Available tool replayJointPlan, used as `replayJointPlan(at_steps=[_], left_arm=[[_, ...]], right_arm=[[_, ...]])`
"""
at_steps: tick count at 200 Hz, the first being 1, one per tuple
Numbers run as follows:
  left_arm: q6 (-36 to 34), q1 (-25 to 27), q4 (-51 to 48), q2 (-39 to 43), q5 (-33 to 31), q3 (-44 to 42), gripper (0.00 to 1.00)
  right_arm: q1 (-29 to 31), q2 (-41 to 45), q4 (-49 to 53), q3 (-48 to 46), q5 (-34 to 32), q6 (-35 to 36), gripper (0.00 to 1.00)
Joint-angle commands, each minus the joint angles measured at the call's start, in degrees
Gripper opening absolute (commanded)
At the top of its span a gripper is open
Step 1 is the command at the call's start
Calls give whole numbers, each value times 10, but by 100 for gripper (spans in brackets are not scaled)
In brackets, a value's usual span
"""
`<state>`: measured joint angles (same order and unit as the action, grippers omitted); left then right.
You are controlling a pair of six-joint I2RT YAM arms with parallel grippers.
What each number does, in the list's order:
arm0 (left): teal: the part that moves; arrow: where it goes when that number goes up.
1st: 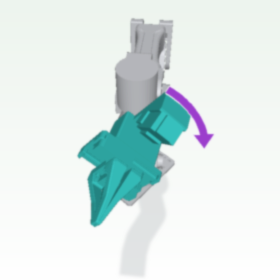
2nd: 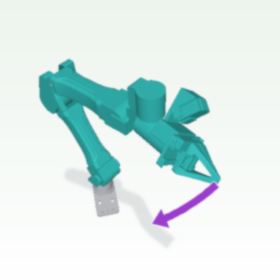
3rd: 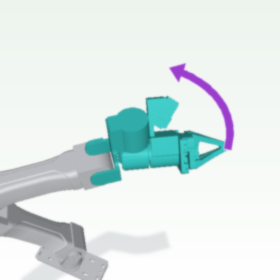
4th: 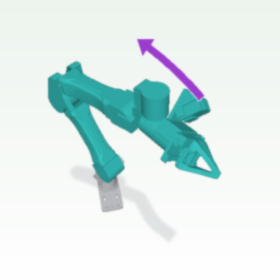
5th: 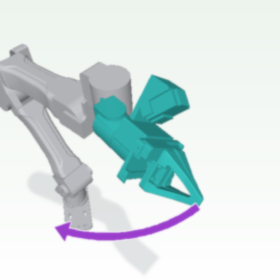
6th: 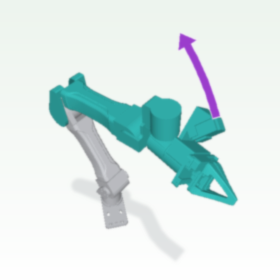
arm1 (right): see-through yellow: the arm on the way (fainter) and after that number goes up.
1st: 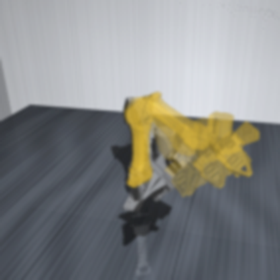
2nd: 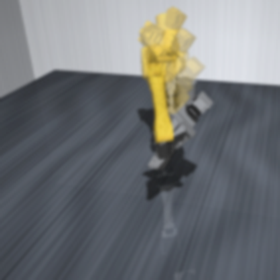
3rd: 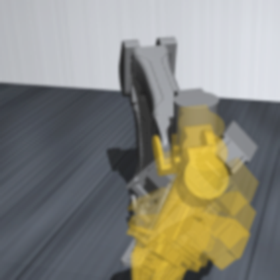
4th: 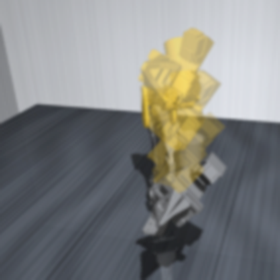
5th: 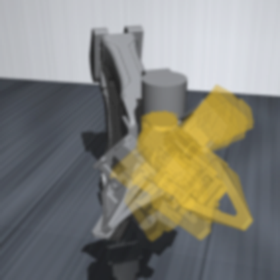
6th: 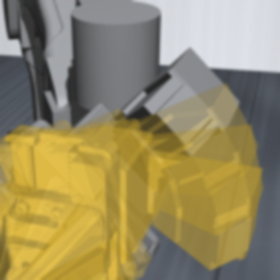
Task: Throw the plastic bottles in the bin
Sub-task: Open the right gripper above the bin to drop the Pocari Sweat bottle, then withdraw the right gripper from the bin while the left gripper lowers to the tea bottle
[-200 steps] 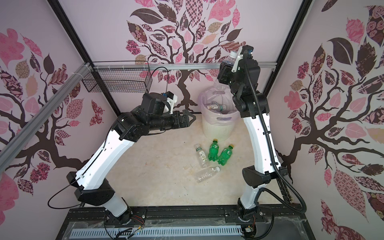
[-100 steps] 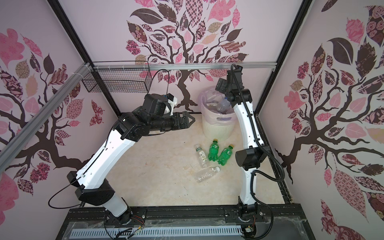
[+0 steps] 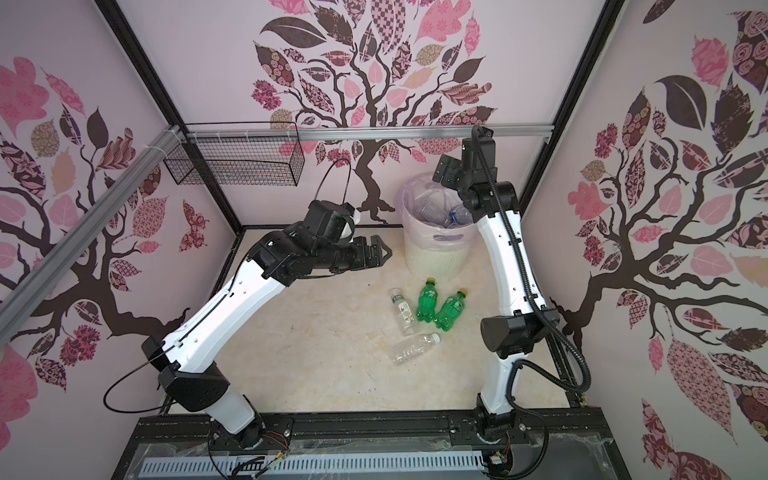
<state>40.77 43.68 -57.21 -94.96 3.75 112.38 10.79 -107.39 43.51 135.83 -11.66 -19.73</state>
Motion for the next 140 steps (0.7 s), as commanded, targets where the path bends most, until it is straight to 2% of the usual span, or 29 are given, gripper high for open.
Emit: replayJointPlan(at_steps=[1,73,140], left_arm=[[8,-3,35,19,7,-44,97],[-8,-5,81,-2,31,-121,97],[-28,-6,83,-39,45,-162,97]], right_arm=[[1,50,13,-43,14,-9,99],[1,197,13,-246,17,-7,99],[15,308,2,-465,73,-51,99]])
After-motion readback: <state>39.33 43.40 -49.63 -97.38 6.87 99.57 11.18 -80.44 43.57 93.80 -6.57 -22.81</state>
